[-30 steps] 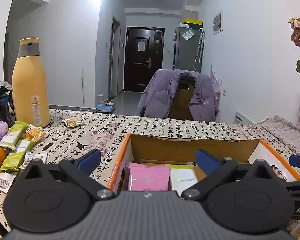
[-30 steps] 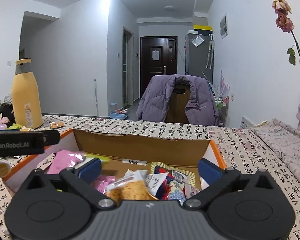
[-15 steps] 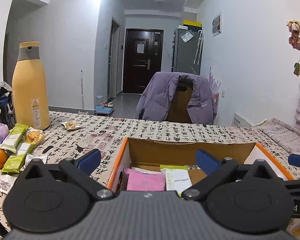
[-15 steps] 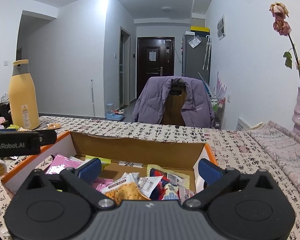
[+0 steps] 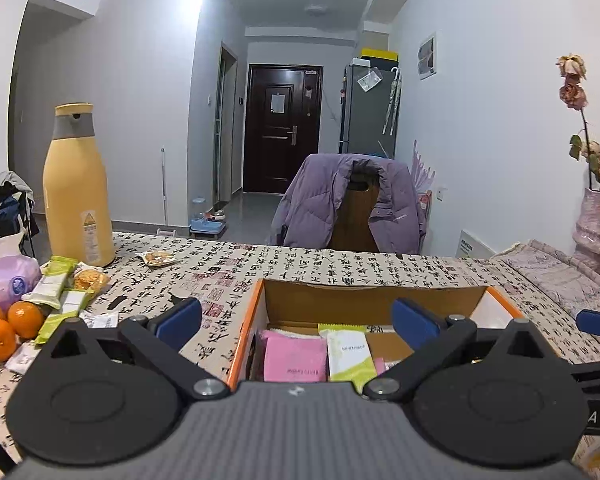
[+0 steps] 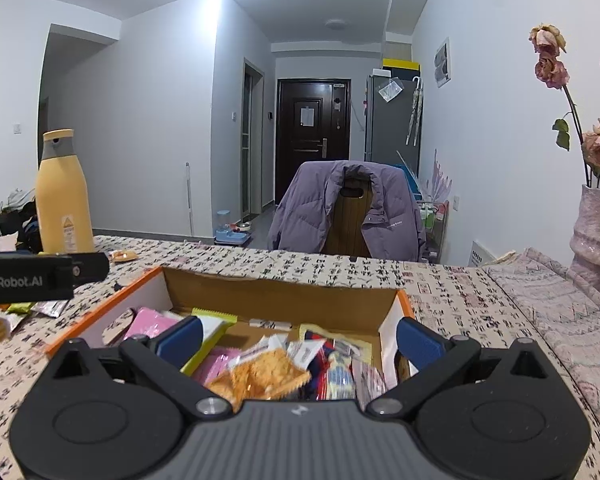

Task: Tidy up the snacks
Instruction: 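Withdraw both grippers from the box toward the remaining snacks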

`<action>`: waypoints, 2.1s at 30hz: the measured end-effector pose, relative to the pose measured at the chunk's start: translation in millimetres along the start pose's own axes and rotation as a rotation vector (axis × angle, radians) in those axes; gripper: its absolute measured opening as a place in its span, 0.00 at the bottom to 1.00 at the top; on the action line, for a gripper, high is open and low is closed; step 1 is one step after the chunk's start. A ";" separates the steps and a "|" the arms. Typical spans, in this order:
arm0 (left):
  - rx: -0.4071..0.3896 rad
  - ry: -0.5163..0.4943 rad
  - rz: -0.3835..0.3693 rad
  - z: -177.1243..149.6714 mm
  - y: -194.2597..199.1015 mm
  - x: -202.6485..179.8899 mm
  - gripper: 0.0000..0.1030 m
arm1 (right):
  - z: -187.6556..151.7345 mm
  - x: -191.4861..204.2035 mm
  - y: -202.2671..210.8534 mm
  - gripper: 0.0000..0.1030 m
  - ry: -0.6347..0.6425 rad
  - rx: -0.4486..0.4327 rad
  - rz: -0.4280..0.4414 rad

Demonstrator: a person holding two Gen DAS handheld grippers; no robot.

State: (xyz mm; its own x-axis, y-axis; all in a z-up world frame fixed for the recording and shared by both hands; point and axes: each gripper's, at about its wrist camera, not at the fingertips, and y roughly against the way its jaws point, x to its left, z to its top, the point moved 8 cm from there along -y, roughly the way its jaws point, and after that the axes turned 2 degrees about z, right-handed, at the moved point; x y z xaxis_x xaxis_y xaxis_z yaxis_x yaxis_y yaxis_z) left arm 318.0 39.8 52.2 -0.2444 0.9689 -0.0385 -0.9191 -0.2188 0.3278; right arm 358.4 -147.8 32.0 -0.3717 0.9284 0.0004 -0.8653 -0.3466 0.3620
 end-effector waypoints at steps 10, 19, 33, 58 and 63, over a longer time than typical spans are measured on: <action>0.026 -0.024 0.003 -28.1 40.2 2.5 1.00 | -29.4 3.0 39.2 1.00 -0.014 0.031 0.008; 0.087 -0.028 0.009 -67.1 59.3 17.8 1.00 | -61.0 13.8 60.8 1.00 -0.023 0.081 0.022; 0.140 -0.030 -0.019 -115.3 85.4 52.4 1.00 | -115.8 47.6 82.1 1.00 -0.016 0.188 0.033; 0.167 0.019 -0.058 -135.8 83.7 86.5 1.00 | -141.0 89.0 47.4 1.00 -0.051 0.352 -0.010; 0.180 0.049 -0.071 -137.9 82.9 89.5 1.00 | -141.6 88.4 47.6 1.00 -0.052 0.355 -0.011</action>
State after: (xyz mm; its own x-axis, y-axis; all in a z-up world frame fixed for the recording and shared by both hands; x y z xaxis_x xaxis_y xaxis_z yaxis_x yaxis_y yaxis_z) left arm 177.3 92.4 -54.2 -0.1998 0.9734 -0.1122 -0.8654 -0.1216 0.4861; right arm 236.6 -101.2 -82.7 -0.3373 0.9406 0.0389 -0.6948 -0.2766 0.6639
